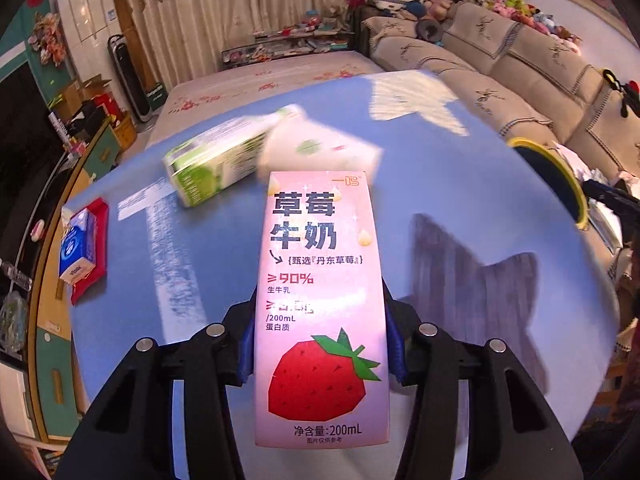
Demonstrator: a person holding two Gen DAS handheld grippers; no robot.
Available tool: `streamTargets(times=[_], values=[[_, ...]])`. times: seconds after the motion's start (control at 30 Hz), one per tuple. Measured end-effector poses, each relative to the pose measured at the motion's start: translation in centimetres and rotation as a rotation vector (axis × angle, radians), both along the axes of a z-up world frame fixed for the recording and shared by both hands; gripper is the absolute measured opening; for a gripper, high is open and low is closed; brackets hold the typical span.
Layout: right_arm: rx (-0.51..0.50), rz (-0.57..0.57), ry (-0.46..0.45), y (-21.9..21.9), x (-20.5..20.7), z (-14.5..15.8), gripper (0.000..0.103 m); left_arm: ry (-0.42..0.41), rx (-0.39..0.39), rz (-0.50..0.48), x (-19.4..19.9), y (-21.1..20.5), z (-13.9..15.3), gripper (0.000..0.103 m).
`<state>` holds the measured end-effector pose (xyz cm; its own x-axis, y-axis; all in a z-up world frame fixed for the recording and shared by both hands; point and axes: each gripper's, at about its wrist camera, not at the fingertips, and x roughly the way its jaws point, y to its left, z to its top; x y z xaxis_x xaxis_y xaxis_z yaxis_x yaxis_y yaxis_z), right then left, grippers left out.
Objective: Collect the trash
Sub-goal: 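Carry the pink carton over the yellow bin and open the left gripper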
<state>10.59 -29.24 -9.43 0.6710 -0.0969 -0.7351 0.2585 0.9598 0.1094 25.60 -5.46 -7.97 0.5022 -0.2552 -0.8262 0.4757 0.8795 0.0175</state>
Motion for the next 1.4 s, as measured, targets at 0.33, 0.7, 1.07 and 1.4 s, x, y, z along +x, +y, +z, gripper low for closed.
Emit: streamTargets(times=[0.33, 0.7, 1.07, 1.4], values=[[-0.006, -0.156, -0.006, -6.9, -5.2, -0.8, 0.046, -0.036, -0.075, -0.215, -2.9, -15.2, 5.0, 0.050], [0.027, -0.286, -0.006, -14.1, -9.9, -2.5, 0.046, 0.047, -0.094, -0.381, 0.1, -34.4, 1.9, 0.050], [0.063, -0.323, 0.016, -17.2, -10.6, -4.0, 0.047, 0.118, -0.072, -0.393, 3.2, -45.3, -4.1, 0.050], [0.053, -0.327, 0.008, -16.5, -11.0, -3.3, 0.048, 0.065, -0.167, -0.310, 4.4, -44.8, -2.4, 0.085]])
